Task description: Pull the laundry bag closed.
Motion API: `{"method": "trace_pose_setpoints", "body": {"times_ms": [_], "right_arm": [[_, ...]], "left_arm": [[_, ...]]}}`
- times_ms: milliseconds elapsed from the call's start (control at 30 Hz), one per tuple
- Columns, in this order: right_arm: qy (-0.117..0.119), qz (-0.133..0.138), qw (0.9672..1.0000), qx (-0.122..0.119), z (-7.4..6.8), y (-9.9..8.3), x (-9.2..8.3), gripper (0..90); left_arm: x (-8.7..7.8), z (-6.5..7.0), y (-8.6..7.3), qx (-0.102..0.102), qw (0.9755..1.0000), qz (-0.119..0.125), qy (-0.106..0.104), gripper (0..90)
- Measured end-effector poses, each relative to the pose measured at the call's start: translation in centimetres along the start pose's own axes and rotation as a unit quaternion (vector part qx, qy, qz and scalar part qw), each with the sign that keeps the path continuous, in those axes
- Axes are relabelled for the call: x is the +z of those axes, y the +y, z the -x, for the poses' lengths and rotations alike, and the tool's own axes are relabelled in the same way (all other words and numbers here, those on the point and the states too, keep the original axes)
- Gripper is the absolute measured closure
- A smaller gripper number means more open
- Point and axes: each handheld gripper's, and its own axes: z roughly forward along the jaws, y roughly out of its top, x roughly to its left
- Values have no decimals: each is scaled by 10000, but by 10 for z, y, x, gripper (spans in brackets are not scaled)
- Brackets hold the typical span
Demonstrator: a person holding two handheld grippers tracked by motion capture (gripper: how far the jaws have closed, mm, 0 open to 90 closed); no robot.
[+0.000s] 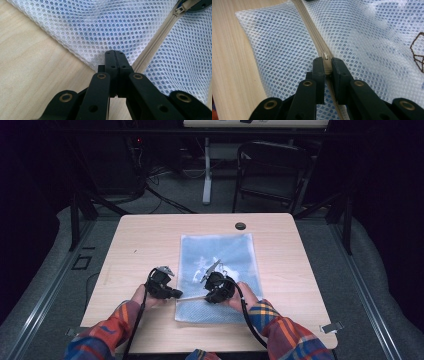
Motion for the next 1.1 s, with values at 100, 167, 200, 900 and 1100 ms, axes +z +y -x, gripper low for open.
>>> {"method": "trace_pose_setpoints", "body": {"times_ms": [100,167,200,900,1100], "right_arm": [[-3,13,10000,16,0,-2,-1,819],[-25,16,10000,36,1,-3,-3,819],[-25,16,10000,36,1,-3,-3,819],[-59,-26,9999,131,6,-19,-13,819],[-97,-32,9998,175,8,-24,-17,819]], "left_arm": [[0,0,0,-10,10000,7,-17,900],[0,-1,0,-5,10000,0,-20,900],[0,-1,0,-11,10000,9,-28,900],[0,-1,0,-9,10000,13,-22,900],[0,-1,0,-9,10000,13,-22,900]]}}
